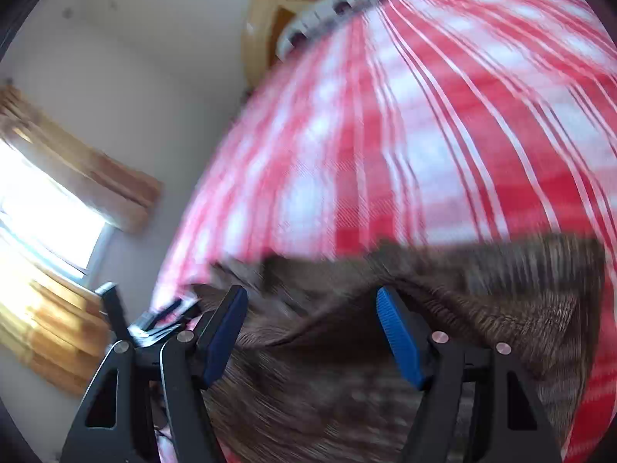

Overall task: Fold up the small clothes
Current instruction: 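Move the right tool over the edge of the folded sweater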

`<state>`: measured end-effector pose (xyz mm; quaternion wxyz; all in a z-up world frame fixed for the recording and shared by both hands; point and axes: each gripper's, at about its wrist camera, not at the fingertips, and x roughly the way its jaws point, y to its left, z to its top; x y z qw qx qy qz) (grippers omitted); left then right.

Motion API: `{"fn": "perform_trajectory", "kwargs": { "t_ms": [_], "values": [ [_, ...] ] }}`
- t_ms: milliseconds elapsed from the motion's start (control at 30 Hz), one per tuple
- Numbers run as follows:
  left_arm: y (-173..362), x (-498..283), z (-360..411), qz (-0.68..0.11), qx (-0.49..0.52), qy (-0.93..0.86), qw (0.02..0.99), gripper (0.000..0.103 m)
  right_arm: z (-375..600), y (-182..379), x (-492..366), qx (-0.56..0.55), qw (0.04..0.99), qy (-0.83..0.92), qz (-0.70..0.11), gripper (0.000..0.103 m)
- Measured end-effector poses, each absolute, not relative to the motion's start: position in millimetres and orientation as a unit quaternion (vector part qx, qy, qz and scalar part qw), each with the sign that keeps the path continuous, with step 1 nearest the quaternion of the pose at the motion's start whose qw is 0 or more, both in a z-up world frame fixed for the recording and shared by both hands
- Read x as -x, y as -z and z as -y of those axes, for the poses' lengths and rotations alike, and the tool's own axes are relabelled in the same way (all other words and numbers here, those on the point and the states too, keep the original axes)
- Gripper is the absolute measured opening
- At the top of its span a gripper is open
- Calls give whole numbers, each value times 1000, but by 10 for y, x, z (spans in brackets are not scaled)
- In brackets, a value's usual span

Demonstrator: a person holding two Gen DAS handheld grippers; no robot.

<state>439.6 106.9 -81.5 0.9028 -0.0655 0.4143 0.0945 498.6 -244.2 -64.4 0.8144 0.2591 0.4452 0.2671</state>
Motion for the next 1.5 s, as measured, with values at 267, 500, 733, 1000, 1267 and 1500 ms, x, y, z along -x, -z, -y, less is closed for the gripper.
{"fn": "perform_trajectory", "kwargs": {
  "t_ms": [267, 500, 733, 1000, 1267, 1500],
  "values": [
    [1022, -4077, -1156, -437, 59, -94, 893, 90, 2747, 739, -4542, -224, 837, -234, -442, 70],
    [1256, -3471, -805, -454, -18, -50, 889, 91, 3095, 898, -3887, -201, 819, -246, -478, 70],
    [1233, -3152, -898, -448, -13, -52, 893, 98, 3262, 1028, -3363, -168, 831, -226, -480, 70],
    [1308, -3148, -1121, -459, 42, -68, 885, 101, 3117, 1063, -3014, -109, 846, -199, -482, 71],
    [1369, -3027, -1144, -461, 40, -67, 884, 103, 3093, 896, -2891, -98, 863, -178, -463, 71],
    [1357, -2911, -1114, -448, 30, -74, 891, 103, 3058, 851, -2792, -71, 876, -168, -447, 71]
  ]
}}
